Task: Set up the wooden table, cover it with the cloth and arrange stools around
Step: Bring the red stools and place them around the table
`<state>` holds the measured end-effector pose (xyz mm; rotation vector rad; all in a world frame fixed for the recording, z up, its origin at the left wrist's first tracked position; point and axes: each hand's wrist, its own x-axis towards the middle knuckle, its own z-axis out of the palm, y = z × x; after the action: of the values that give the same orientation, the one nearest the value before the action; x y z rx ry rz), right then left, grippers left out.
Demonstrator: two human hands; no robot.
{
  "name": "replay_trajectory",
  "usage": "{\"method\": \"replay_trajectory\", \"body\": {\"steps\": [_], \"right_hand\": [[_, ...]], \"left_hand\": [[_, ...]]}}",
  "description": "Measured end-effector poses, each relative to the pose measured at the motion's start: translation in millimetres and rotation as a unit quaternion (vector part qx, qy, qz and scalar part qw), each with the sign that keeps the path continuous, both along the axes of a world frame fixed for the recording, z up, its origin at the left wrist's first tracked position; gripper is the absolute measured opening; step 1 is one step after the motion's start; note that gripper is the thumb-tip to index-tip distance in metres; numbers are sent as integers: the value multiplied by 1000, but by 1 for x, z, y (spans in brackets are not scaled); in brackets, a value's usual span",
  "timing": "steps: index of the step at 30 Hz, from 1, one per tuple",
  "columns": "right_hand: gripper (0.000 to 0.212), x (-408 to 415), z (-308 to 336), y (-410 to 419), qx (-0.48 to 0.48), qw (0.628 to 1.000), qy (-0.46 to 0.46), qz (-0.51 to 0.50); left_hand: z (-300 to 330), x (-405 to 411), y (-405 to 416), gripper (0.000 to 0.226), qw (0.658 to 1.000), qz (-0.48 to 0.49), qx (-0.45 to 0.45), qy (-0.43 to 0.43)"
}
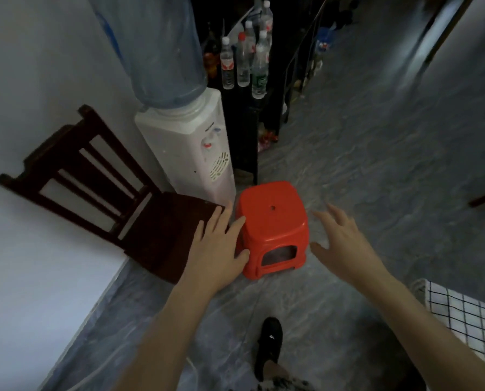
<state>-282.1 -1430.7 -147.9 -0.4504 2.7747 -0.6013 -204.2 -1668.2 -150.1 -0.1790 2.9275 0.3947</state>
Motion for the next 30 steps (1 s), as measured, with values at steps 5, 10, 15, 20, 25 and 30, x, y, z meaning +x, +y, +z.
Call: {"method": "replay_trajectory", "body": {"steps": [5, 10, 15, 20, 25, 30], "right_hand": [[75, -59, -37, -1, 7, 1000, -10, -6], [74, -103, -98, -8, -6, 999, -21, -24], [74, -122, -186, -17, -1, 997, -49, -51], [75, -135, -275, -27, -2, 995, -70, -73], [82, -157, -354, -45, 11, 994, -93, -65], [84, -196, -414, -55, 9, 992, -59, -108]], "left_hand": [[-48, -72, 0, 72, 999, 7, 29, 19], [-112, -117, -4, 80, 997, 28, 63, 16], [-200, -149, -23, 84, 996, 15, 87, -26], [-297, -174, -32, 85, 993, -7, 86, -85], [-369, -203, -33, 97, 986, 13, 88, -140], [-412, -248, -29, 104, 983, 49, 68, -162]]}}
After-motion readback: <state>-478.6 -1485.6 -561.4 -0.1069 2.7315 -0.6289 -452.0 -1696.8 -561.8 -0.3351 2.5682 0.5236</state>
